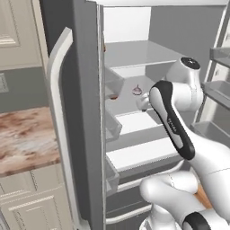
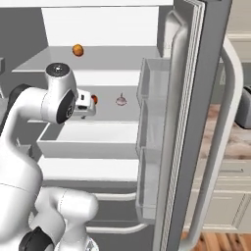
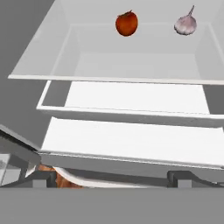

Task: Place the tomato in the correct fridge rack based on whether it is a fruit or vegetable. Finally, close the fridge door.

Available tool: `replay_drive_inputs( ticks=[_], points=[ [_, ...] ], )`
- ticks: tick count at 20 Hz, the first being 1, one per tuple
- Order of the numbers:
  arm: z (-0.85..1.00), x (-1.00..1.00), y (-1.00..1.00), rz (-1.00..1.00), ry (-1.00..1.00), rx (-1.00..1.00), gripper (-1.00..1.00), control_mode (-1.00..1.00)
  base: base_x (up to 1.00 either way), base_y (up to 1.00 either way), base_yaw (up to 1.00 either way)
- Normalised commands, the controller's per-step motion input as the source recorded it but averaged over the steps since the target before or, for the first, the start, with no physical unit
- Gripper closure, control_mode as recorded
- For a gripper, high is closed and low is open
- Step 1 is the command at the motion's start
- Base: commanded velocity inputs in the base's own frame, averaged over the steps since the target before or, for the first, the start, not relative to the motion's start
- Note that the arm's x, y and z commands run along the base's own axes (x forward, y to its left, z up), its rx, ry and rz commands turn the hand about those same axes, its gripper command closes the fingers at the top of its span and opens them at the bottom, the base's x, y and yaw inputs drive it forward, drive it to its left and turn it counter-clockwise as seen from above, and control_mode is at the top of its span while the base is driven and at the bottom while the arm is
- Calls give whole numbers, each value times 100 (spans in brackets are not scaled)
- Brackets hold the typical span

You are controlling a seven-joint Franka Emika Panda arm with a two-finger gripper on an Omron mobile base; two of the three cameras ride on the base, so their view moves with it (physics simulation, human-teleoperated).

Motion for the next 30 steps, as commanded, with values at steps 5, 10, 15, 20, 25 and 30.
replay_drive_inputs(
  ticks=[5, 10, 15, 20, 25, 30],
  points=[
    [0, 0, 0, 0, 0, 0, -100, 100, -21, -31, 0],
    [0, 0, 0, 0, 0, 0, -100, 100, -32, -25, 0],
    [0, 0, 0, 0, 0, 0, -100, 100, -55, -9, 0],
    [0, 0, 0, 0, 0, 0, -100, 100, -51, -6, 0],
    [0, 0, 0, 0, 0, 0, -100, 100, -51, -12, 0],
    [0, 0, 0, 0, 0, 0, -100, 100, -49, -14, 0]
  ],
)
